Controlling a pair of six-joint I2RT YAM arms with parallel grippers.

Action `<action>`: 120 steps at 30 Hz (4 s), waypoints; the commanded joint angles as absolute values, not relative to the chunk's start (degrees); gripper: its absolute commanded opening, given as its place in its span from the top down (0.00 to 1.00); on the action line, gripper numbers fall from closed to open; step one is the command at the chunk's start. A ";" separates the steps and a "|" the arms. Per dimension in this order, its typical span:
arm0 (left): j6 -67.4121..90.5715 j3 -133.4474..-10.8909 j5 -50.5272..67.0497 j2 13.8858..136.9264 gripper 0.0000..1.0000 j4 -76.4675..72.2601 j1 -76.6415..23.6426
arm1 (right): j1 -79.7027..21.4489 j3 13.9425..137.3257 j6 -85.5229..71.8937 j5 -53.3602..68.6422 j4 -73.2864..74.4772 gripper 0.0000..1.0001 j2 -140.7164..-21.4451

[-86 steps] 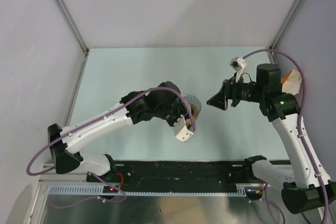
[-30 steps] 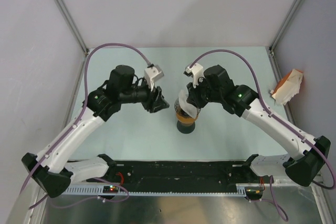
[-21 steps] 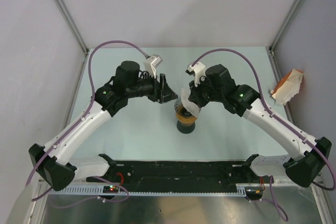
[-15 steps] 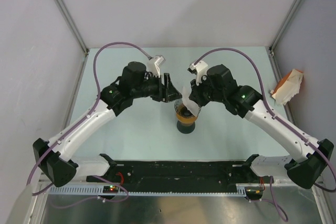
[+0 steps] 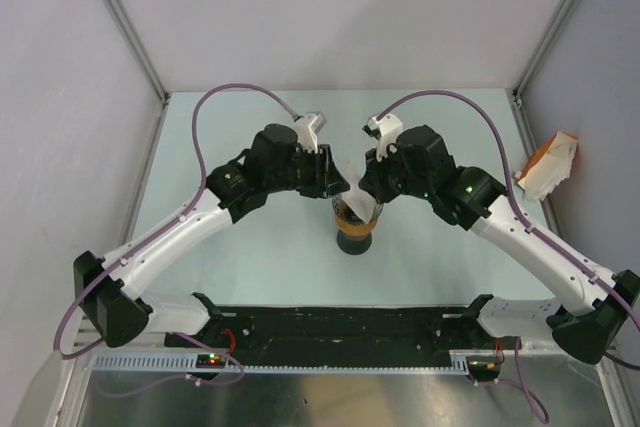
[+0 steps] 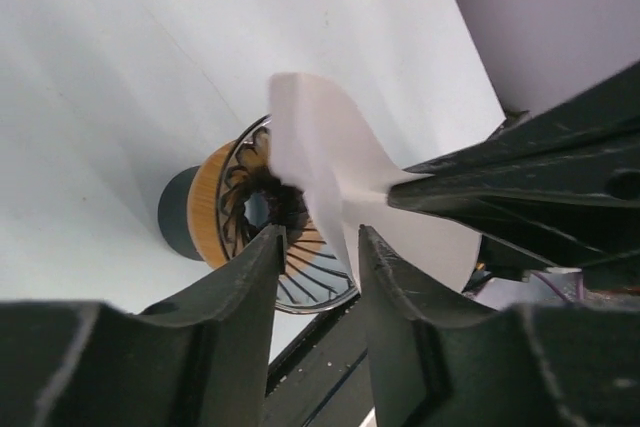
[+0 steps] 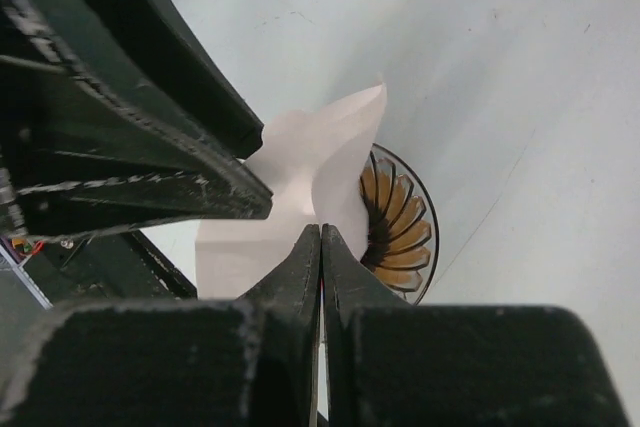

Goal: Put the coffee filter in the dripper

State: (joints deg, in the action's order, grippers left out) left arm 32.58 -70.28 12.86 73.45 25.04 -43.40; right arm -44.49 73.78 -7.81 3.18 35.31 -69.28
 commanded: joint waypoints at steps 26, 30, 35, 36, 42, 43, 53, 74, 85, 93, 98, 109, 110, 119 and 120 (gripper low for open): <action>28.20 -76.04 6.02 72.91 1.00 29.57 -47.00 | -45.35 73.89 -5.31 3.21 35.61 0.46 -69.24; 28.92 -76.27 5.80 72.43 1.00 29.65 -46.99 | -45.27 74.00 -4.72 0.76 36.68 0.50 -70.75; 28.34 -75.54 4.57 71.03 1.00 30.33 -46.86 | -44.45 73.22 -2.99 -4.22 38.73 0.66 -71.19; 28.10 -75.30 4.26 70.89 1.00 30.63 -46.85 | -44.33 72.91 -2.73 -4.79 39.01 0.70 -71.10; 27.57 -74.84 4.00 71.18 1.00 31.49 -46.93 | -44.03 72.60 -2.46 -5.77 39.68 0.74 -71.00; 27.59 -74.78 3.98 71.36 1.00 31.57 -46.93 | -44.03 72.60 -2.42 -5.74 39.79 0.72 -70.96; 28.54 -75.75 4.91 75.06 1.00 32.29 -46.77 | -43.35 73.11 0.78 4.40 39.03 0.36 -68.70; 29.56 -79.00 6.02 79.99 0.74 33.30 -46.42 | -42.95 78.44 9.24 13.54 41.46 0.76 -67.57; 30.19 -77.34 9.33 72.74 0.52 33.36 -42.14 | -42.56 79.43 11.00 14.44 45.18 0.88 -71.41; 31.21 -72.92 11.85 63.67 0.49 33.12 -30.16 | -43.99 79.41 13.37 15.71 47.87 0.99 -77.56; 31.31 -71.31 12.09 60.63 0.49 33.10 -21.80 | -45.03 79.57 14.47 13.11 47.93 1.00 -81.49; 31.27 -67.80 10.49 55.65 0.49 33.11 -15.91 | -46.47 82.08 15.83 9.94 49.83 1.00 -90.25; 31.32 -67.47 10.52 55.25 0.49 33.12 -15.69 | -46.48 82.13 15.87 9.72 49.97 1.00 -90.78; 30.96 -65.46 10.00 53.16 0.49 33.09 -14.54 | -46.79 81.20 15.18 9.28 49.99 1.00 -93.29; 30.99 -65.21 9.88 52.90 0.49 33.11 -14.48 | -46.86 80.94 15.10 9.34 49.83 1.00 -93.32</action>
